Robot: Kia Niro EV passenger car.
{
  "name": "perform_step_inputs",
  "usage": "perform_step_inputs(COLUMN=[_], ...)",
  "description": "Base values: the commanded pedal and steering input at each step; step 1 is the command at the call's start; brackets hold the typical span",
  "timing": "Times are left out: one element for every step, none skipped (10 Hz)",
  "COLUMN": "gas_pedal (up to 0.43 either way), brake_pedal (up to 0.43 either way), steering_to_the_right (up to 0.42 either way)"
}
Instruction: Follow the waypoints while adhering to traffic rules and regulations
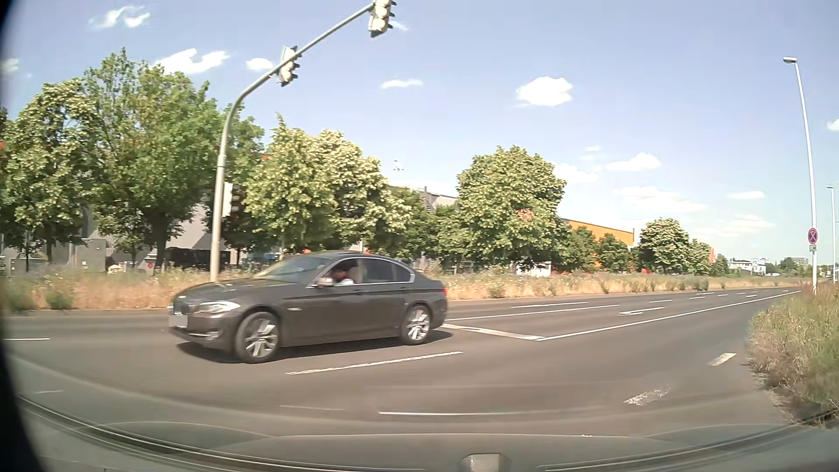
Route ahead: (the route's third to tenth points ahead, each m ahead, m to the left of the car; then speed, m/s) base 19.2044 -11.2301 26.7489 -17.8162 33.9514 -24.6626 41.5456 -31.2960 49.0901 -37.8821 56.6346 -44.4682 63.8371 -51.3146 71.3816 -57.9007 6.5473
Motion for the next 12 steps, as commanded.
perform_step_inputs(gas_pedal=[0.228,0.228,0.228,0.228,0.228,0.228,0.228,0.228,0.228,0.240,0.240,0.248], brake_pedal=[0.030,0.030,0.030,0.030,0.030,0.030,0.030,0.030,0.030,0.030,0.030,0.030], steering_to_the_right=[0.288,0.280,0.274,0.271,0.266,0.260,0.255,0.250,0.243,0.231,0.220,0.207])
